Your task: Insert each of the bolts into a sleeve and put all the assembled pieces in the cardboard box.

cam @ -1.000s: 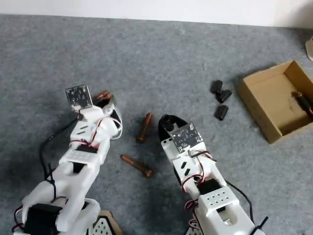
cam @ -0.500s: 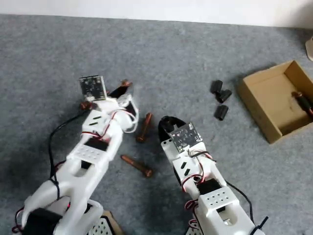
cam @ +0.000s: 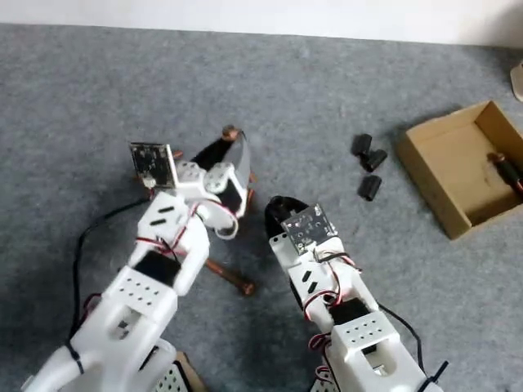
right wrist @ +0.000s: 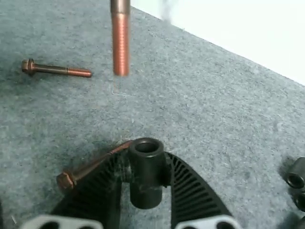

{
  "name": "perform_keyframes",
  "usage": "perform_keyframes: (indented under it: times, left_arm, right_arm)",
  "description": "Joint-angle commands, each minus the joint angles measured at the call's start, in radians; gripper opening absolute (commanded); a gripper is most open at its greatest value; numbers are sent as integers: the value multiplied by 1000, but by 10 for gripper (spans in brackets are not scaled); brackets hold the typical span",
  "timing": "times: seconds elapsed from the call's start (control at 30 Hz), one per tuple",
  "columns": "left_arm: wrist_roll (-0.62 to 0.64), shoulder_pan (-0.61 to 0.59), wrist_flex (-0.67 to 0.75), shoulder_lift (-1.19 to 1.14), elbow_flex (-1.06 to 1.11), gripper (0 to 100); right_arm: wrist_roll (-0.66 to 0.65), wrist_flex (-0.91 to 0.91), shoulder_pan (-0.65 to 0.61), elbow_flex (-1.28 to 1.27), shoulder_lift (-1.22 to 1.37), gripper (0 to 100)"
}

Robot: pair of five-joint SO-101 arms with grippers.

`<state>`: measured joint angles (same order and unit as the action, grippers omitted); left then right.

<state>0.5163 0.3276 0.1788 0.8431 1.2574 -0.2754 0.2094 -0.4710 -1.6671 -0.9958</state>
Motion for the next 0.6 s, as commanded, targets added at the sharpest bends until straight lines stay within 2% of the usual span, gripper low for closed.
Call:
perform_keyframes:
  times: [0.0,0.13,0.57]
  left_arm:
    - [32,68,0,74,12,5]
    - [98,76,-2,81,22,5]
    - [100,91,8,81,65,5]
  right_arm:
    - [8,2,-8,-142,-16,4]
    - [8,4,-8,-142,-16,4]
    - [8,4,-8,-142,-22,4]
